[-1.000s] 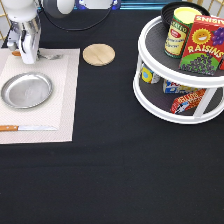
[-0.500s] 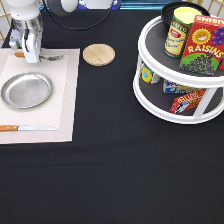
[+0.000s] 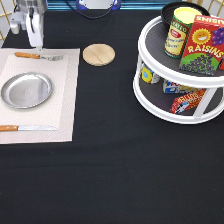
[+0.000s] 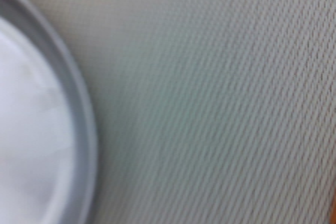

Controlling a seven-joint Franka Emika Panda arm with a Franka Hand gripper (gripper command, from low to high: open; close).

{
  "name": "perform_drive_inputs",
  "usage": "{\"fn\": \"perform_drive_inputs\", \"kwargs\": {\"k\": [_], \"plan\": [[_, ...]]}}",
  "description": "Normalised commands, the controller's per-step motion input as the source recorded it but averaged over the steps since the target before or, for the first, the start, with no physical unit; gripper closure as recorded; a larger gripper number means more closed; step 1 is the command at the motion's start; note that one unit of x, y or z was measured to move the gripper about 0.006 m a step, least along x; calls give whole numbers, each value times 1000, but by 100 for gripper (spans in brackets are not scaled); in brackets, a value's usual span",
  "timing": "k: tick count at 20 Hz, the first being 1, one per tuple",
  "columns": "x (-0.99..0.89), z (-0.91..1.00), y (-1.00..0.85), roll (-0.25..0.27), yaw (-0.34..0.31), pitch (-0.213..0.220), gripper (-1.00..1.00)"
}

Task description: Arrange plate and fork

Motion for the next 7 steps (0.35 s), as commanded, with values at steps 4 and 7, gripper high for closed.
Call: {"fn": "perform_drive_inputs", "kwargs": {"k": [4, 7], "plan": [[29, 36, 42, -21, 13, 16, -100], [0, 0, 0, 0, 0, 0, -100]]}}
